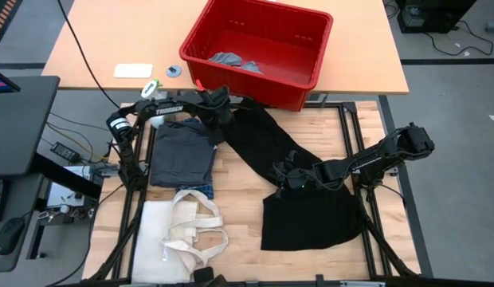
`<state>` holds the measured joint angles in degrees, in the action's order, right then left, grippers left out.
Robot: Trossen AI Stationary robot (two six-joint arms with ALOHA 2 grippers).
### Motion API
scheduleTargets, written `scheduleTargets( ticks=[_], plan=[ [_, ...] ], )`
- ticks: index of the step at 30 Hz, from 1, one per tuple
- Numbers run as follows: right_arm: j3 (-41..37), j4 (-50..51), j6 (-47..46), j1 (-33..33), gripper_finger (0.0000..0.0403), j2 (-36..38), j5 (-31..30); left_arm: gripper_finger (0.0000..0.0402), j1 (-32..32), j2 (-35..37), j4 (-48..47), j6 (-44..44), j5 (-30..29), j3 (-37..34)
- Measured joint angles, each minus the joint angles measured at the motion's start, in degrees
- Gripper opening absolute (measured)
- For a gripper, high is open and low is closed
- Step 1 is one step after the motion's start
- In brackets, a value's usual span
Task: Fold Laundry from Bin
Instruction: Fold the black shirt
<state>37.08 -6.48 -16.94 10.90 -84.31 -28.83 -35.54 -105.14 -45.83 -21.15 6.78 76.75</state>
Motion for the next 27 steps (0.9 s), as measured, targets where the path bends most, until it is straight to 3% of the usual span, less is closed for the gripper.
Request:
scheduleTargets(
  ticks=[12,27],
  plan=[
    [0.0,-0.1,0.1,0.7,0.009,0.0,0.1,0.0008,-0.9,-6.3,1.8,-0.4,-12.3,0.0],
    [0.0,0.3,0.2,0.7,0.009,0.0,0.1,0.0028,-1.8,-8.0,3.4,1.7,-16.2,0.0]
  ],
)
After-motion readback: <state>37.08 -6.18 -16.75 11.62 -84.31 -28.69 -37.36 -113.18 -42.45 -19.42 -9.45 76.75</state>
